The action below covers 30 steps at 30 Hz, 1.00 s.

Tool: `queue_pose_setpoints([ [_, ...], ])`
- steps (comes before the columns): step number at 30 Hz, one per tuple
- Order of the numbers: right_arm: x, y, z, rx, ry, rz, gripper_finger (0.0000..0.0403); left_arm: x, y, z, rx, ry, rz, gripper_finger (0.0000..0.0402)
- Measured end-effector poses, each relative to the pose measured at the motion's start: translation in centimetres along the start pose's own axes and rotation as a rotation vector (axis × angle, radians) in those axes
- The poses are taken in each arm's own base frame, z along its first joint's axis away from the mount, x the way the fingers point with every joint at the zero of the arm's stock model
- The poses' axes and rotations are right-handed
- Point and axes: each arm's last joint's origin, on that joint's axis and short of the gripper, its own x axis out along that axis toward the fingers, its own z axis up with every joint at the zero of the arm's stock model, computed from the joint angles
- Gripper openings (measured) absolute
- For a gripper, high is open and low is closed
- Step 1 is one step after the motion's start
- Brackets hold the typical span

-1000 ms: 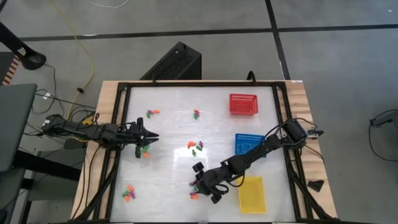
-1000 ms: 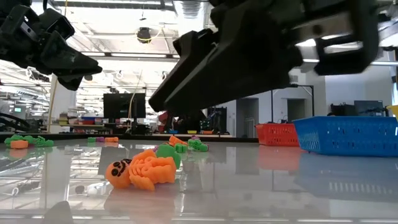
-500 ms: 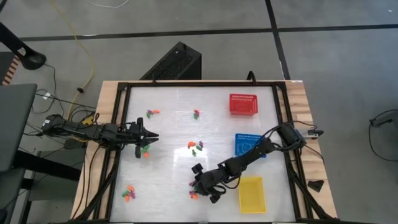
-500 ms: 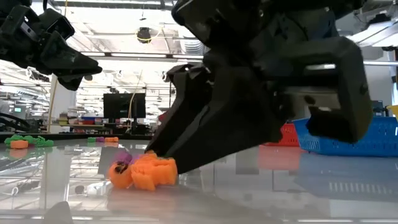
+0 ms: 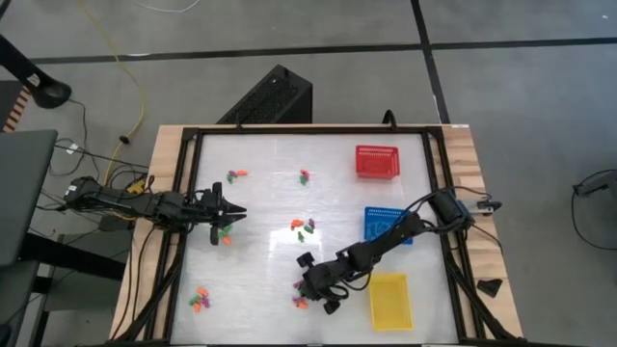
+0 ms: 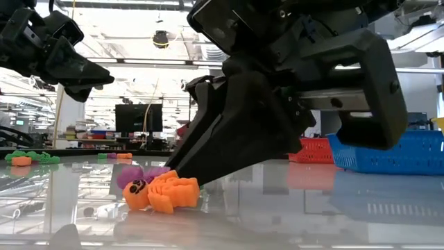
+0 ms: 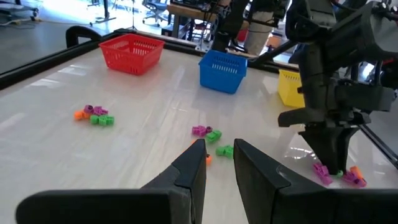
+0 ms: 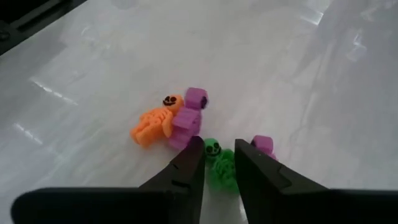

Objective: Sort Halloween decoration
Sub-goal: Put the green skeleton toy into the blue basket

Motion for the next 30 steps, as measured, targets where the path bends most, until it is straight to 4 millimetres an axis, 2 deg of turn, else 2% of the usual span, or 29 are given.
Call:
queue_pose_setpoints([
  [7,-0.9,-0.1,0.4,0.004,0.013,0.002,0.0099,0.0,0.0,0.0,0.0,-0.001,0.001,0.007],
  [16,-3.3,-0.4,2.2,0.055,-0.04,-0.006,0.0097,0.0,0.0,0.0,0.0,-0.001,0.003,0.007],
  [21,-4.4,-0.5,2.3,0.058,0.008,-0.012,0.0097,0.0,0.0,0.0,0.0,-0.002,0.005,0.007],
  [30,-10.1,-2.4,2.1,0.063,0.226,-0.097,0.0097,0.0,0.0,0.0,-0.015,-0.001,0.006,0.007],
])
